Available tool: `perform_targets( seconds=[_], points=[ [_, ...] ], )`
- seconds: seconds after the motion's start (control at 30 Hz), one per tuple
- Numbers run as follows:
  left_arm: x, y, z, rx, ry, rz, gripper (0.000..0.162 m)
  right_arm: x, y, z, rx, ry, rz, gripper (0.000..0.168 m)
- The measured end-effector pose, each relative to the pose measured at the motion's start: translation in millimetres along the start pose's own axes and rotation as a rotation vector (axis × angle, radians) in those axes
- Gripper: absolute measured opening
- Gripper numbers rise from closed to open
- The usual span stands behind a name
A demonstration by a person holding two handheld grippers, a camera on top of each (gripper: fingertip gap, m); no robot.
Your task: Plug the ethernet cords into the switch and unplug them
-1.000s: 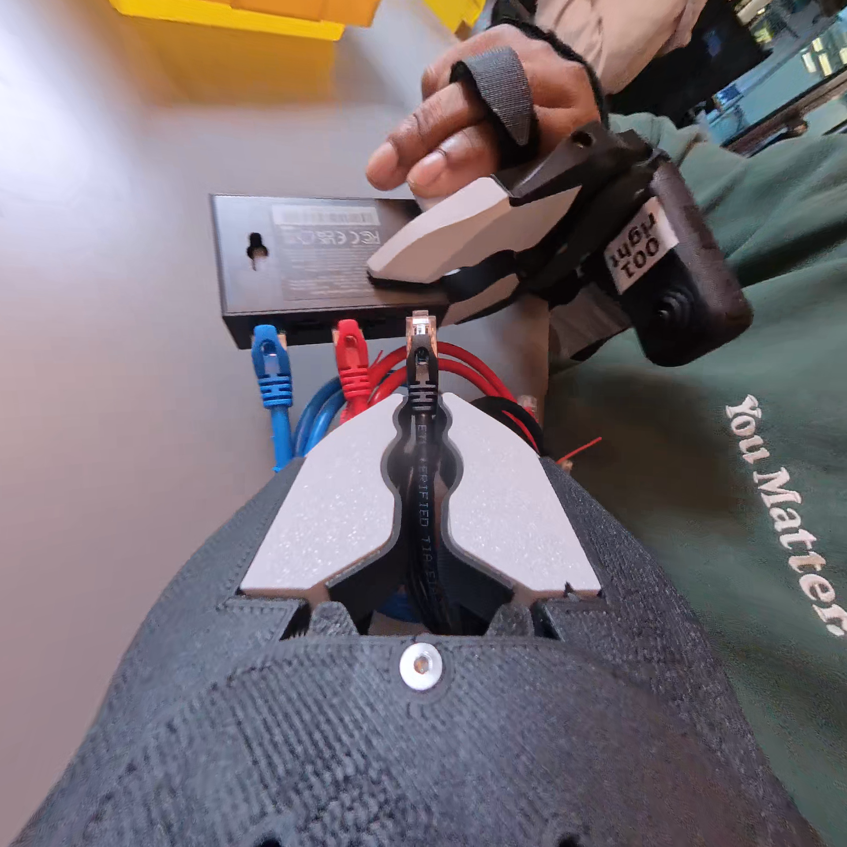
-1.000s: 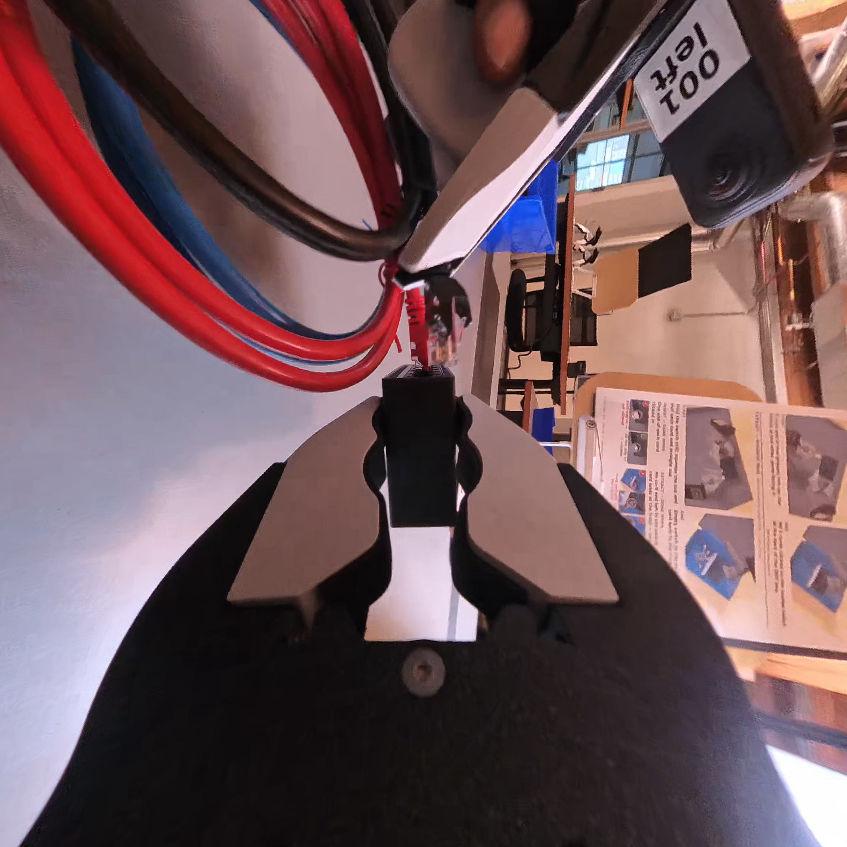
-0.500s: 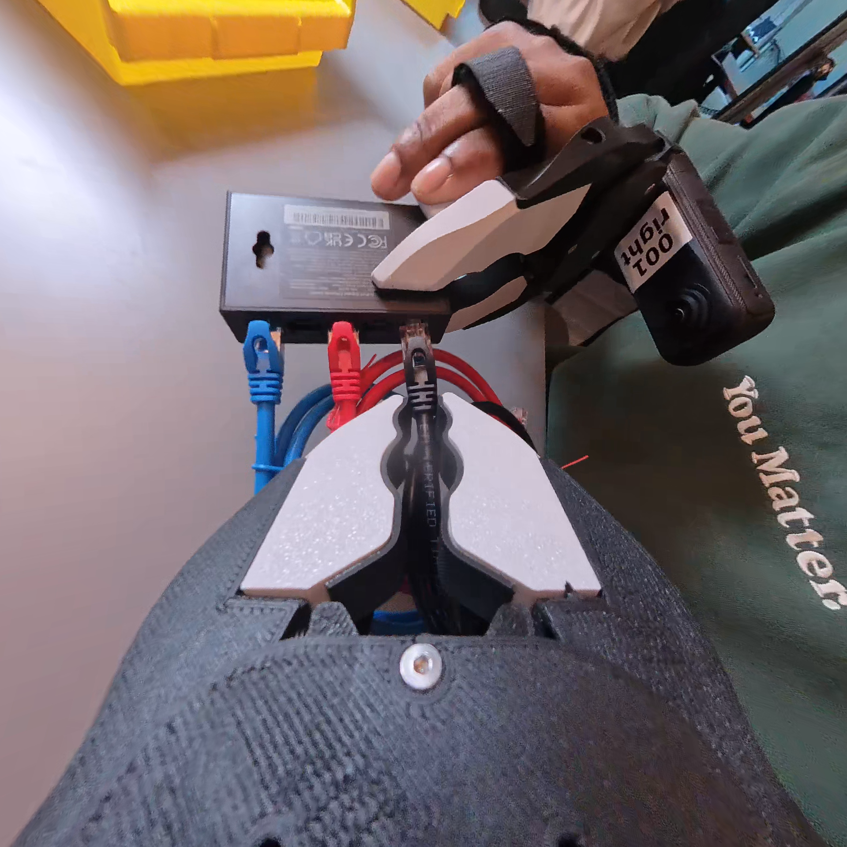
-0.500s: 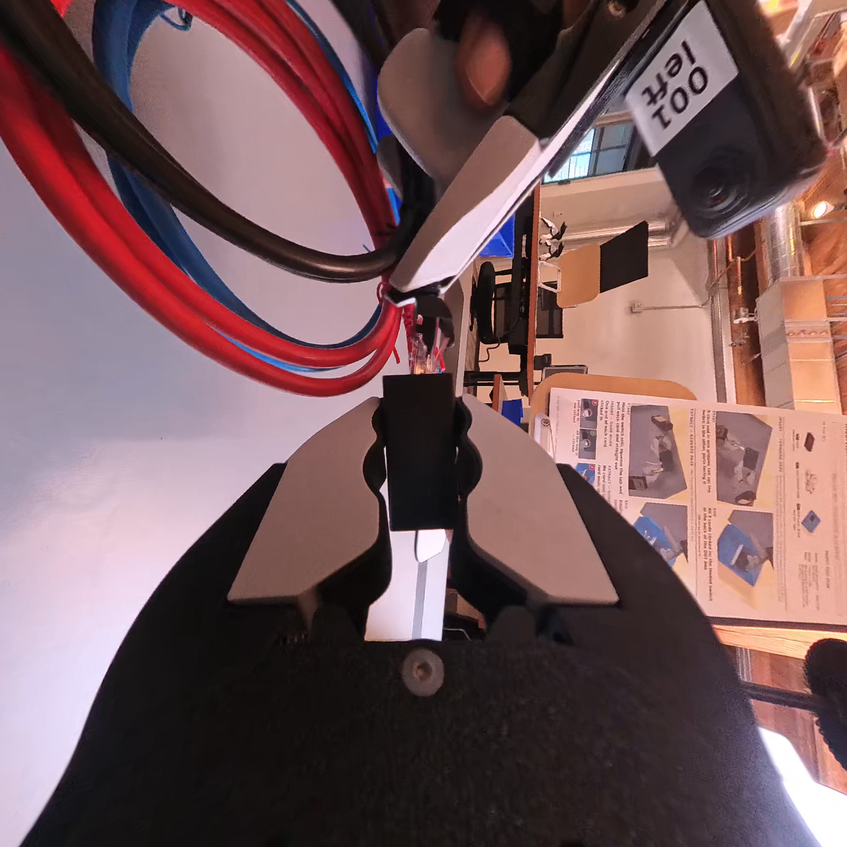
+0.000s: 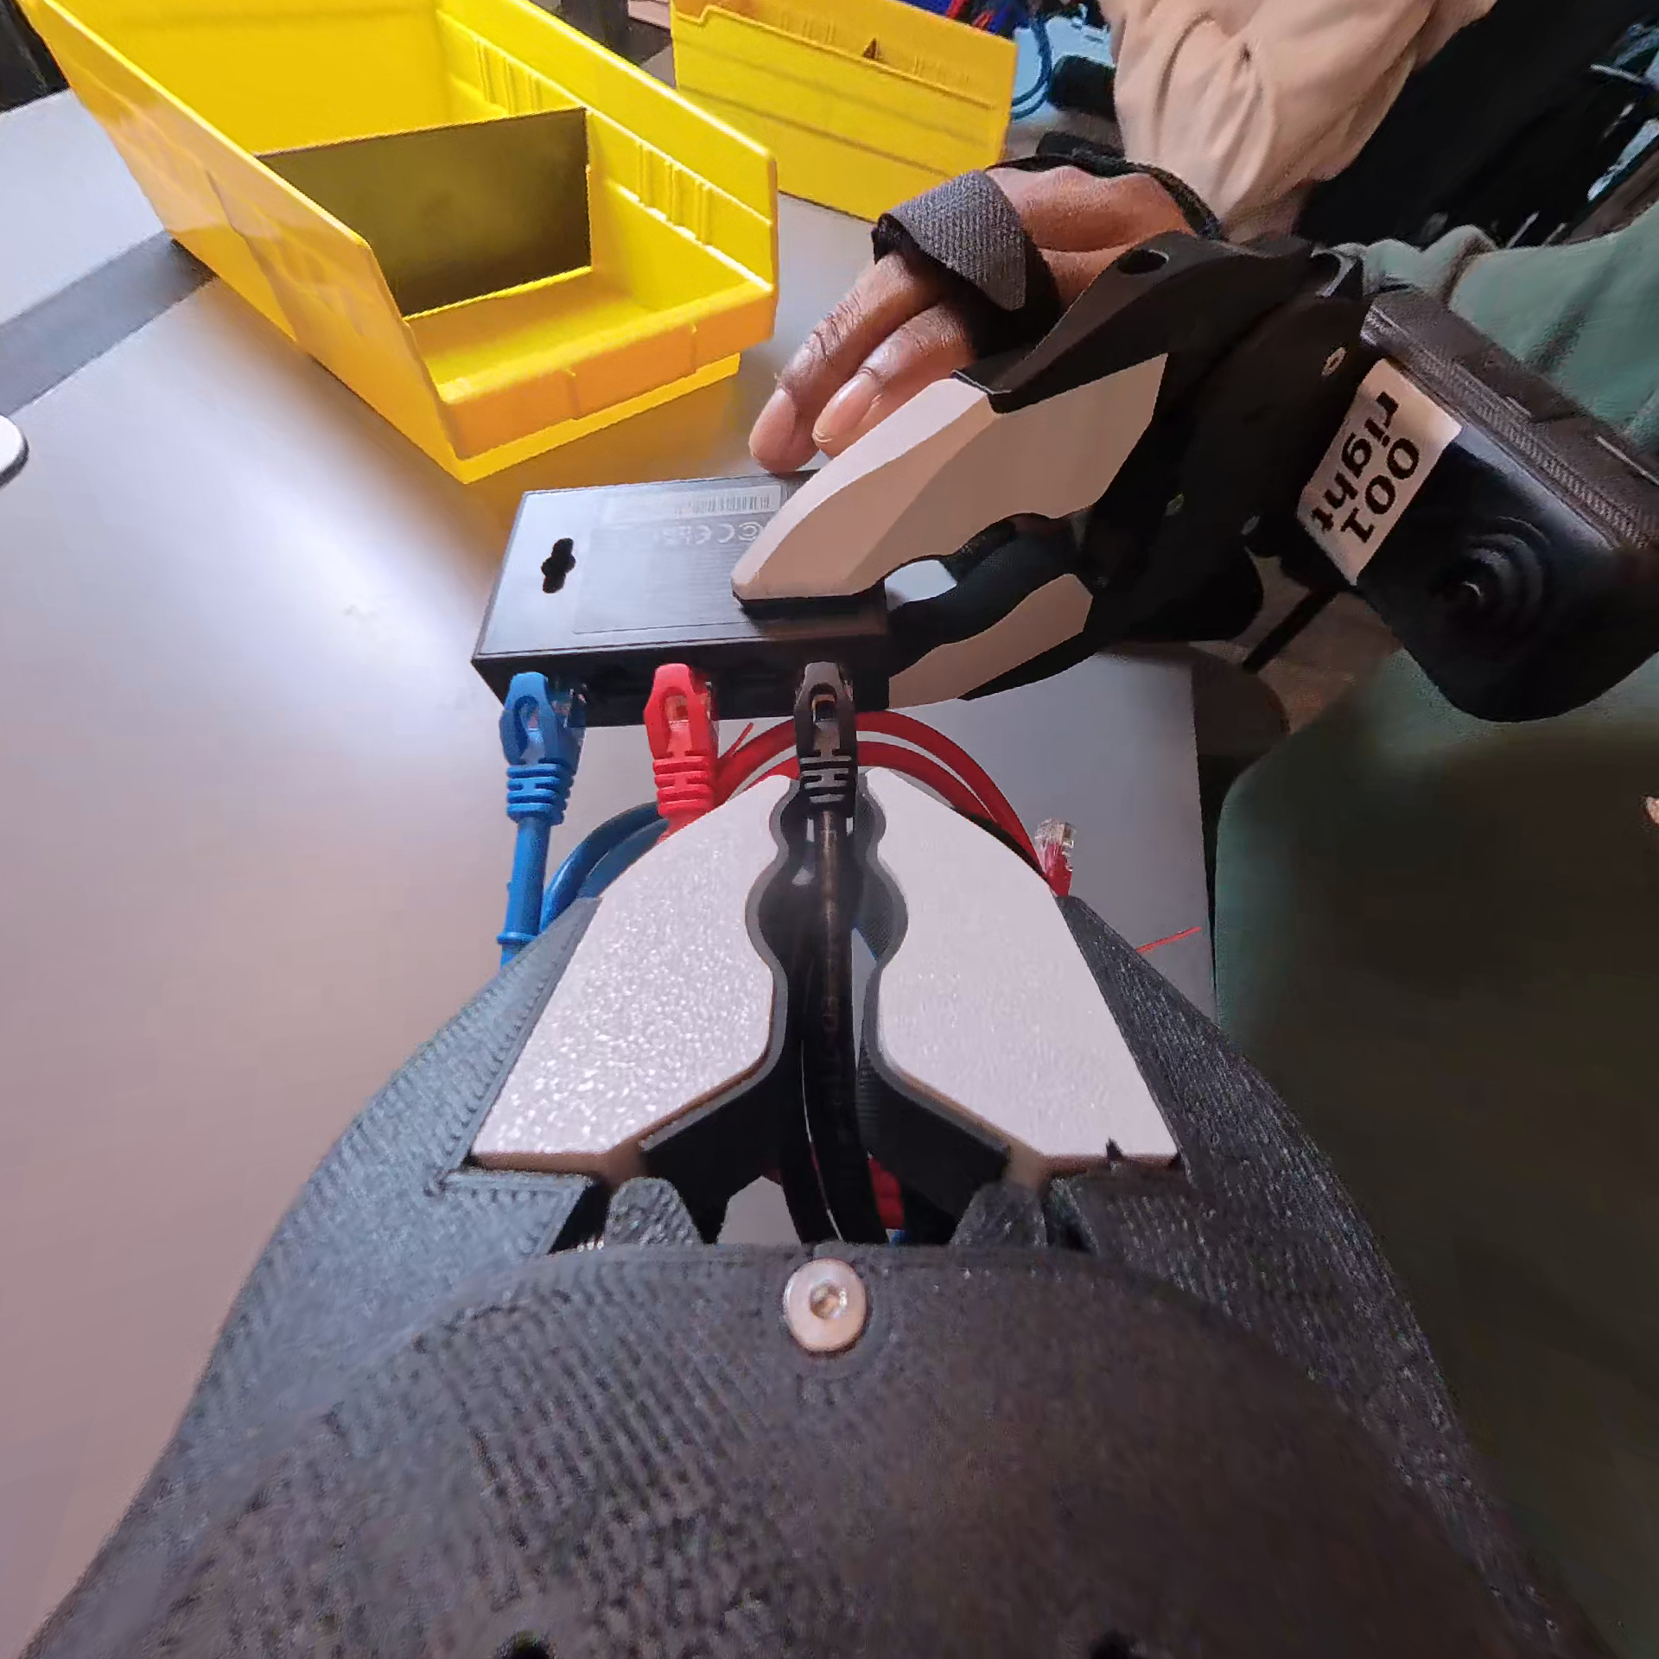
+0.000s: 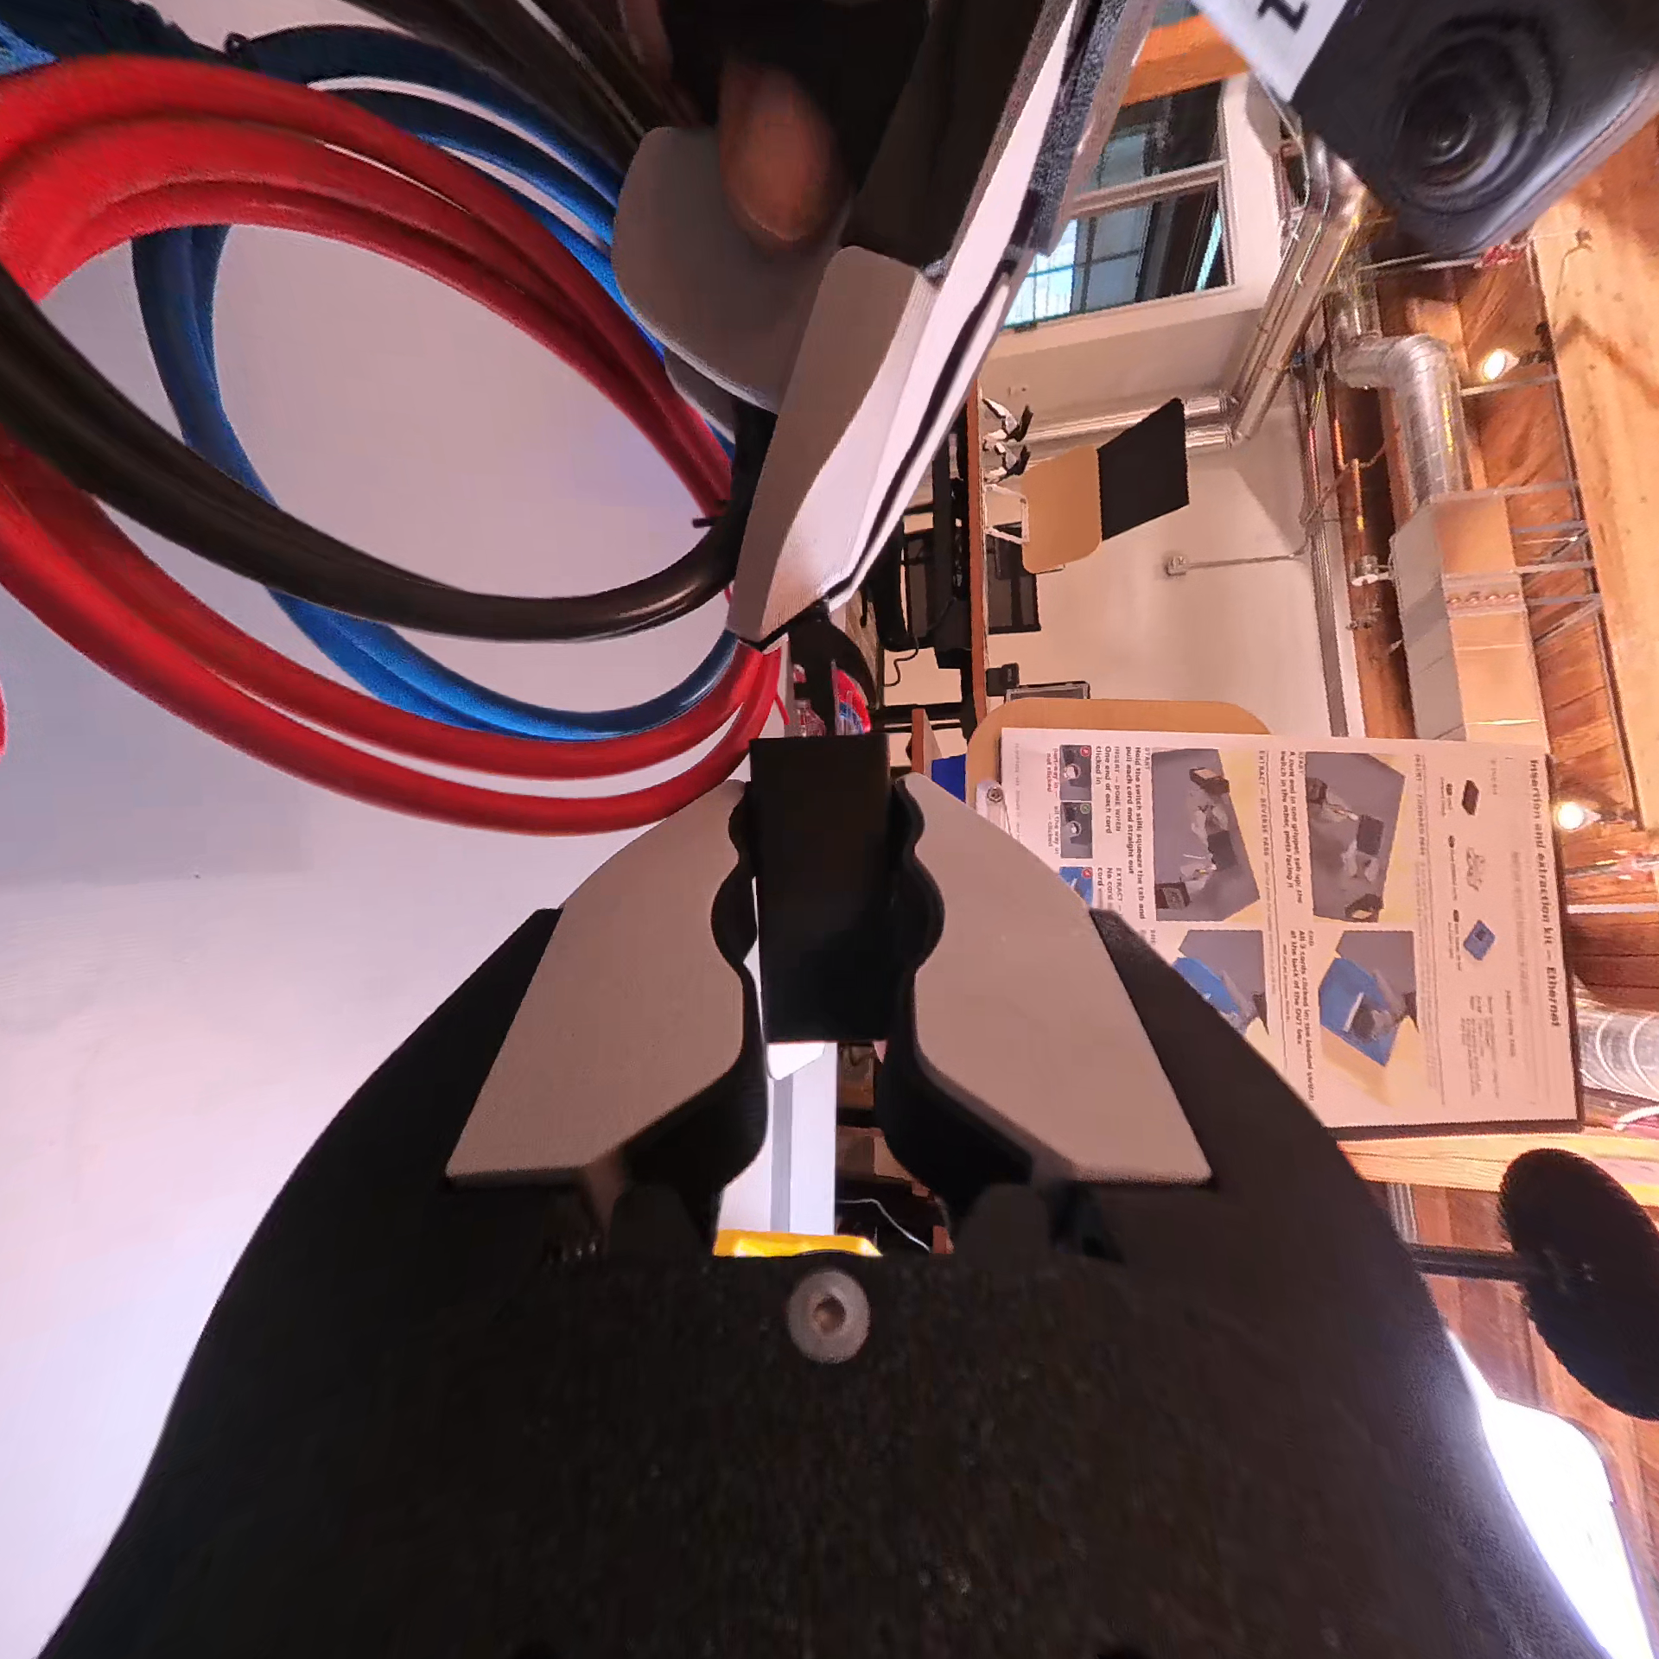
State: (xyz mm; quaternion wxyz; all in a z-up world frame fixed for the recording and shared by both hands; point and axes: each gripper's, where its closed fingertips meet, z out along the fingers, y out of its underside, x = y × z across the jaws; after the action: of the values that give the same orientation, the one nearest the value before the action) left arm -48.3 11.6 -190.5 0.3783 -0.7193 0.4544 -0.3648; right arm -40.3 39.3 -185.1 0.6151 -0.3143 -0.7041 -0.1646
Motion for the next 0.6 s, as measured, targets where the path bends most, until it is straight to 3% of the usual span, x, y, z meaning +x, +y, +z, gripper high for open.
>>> perform_targets(
  seconds=[0.17,0.37,0.6],
  points=[
    [-2,-2,2,-0.075,-0.039,0.069,0.009,3,2,-1,-0.012,-0.003,-0.051,0.025],
    [3,4,9,-0.148,0.068,0.025,0.009,-3,1,-5,-0.009,-0.028,-0.123,0.025],
    [-4,-5,13,-0.104,0.042,0.036,0.010,6,12,-4,-0.034,-0.020,-0.154,0.026]
  ],
)
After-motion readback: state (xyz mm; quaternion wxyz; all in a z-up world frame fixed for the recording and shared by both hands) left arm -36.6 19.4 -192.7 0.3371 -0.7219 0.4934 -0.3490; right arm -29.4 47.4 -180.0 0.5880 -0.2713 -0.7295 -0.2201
